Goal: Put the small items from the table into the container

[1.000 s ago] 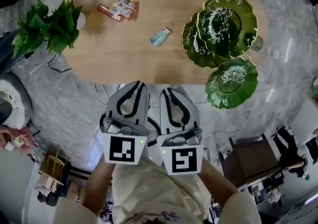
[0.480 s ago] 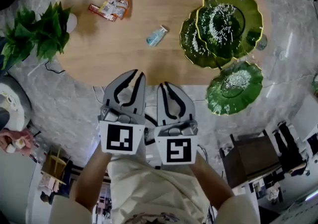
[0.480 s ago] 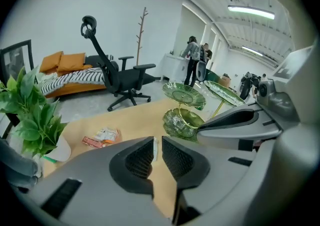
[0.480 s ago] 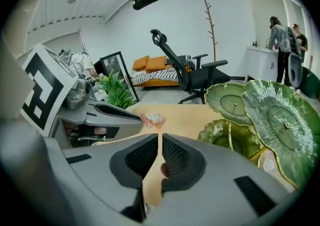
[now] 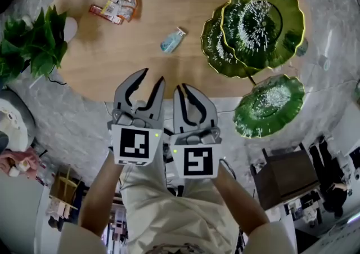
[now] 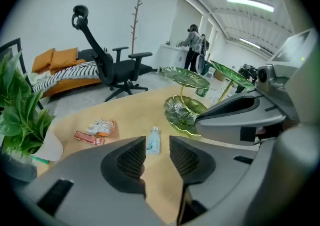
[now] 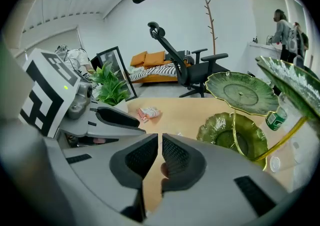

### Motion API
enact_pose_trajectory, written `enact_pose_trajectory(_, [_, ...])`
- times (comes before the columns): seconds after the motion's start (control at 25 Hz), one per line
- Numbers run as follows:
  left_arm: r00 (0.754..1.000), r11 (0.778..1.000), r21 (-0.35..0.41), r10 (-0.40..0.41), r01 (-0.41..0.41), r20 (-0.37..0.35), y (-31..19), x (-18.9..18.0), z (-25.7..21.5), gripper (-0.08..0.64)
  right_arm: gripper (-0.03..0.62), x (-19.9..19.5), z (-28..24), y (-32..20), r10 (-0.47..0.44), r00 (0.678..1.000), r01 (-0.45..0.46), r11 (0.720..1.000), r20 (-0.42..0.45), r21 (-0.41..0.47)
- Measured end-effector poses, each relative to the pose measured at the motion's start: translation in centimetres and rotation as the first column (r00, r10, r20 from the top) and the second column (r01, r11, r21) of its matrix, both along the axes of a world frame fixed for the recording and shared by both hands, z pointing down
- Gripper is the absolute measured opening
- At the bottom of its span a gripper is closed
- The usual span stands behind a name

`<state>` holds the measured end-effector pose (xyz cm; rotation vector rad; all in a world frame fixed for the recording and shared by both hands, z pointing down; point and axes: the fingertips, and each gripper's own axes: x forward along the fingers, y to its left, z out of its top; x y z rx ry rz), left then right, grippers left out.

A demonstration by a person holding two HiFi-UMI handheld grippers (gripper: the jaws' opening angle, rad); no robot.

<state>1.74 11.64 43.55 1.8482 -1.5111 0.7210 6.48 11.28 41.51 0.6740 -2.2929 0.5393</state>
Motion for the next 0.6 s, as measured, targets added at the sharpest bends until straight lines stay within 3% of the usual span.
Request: enact_pose_trajectory(0.6, [0.999, 0.992, -0.124, 0.006, -0.011, -0.037, -1.0, 0.5, 6.3, 0.227, 0.008, 1.1, 5.3, 0.0, 0.059, 0.996, -0.062, 0.996, -0.064, -0.06])
